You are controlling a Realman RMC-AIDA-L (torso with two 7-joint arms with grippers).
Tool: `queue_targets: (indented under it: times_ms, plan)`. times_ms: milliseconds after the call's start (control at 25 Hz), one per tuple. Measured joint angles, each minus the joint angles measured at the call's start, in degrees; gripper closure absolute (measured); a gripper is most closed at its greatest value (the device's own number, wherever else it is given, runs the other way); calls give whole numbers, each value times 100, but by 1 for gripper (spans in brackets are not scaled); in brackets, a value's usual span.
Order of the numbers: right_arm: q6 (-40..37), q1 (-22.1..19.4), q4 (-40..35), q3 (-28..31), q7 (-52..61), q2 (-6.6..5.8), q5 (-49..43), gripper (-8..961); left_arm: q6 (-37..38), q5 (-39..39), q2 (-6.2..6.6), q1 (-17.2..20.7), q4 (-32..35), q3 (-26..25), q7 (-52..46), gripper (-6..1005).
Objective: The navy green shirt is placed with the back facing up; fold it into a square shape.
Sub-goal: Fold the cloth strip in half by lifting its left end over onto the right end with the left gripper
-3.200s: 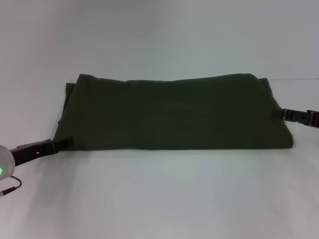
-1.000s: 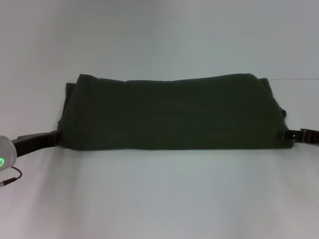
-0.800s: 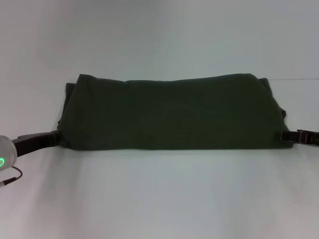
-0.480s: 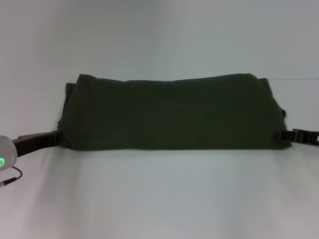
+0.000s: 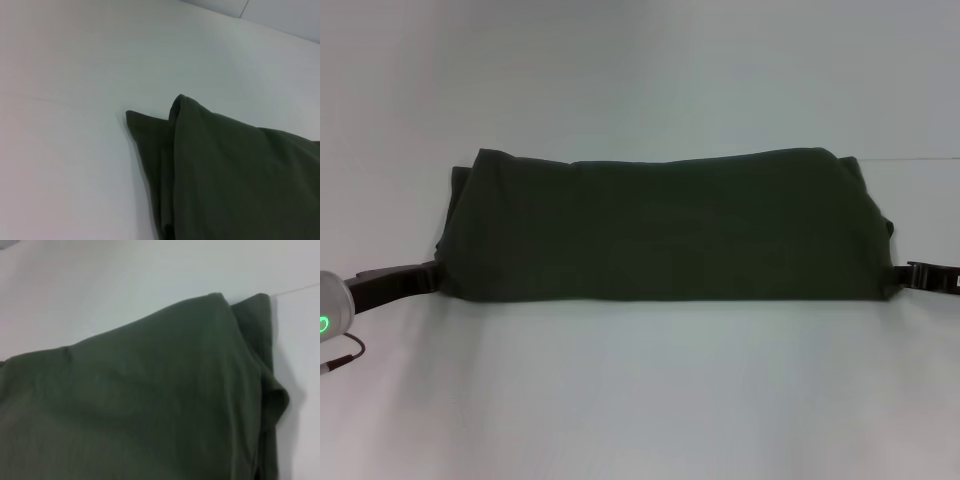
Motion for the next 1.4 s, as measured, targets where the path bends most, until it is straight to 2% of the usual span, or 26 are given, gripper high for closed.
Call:
queue_targets:
  times_ms: [120, 320, 680, 1400]
  plan:
    - [-30, -72, -4, 6, -91, -1, 143, 825, 27, 0, 0, 0, 9, 0, 0, 994]
    - [-196, -201, -15, 8, -244, -57, 473, 954, 163, 0, -3, 25, 133, 0, -5, 993]
    - [-458, -521, -168, 47, -381, -98, 984, 955, 460, 11, -2, 228, 538, -2, -79, 994]
    - [-561, -587, -172, 157, -403, -143, 996, 944, 592, 158, 6, 261, 686, -19, -79, 993]
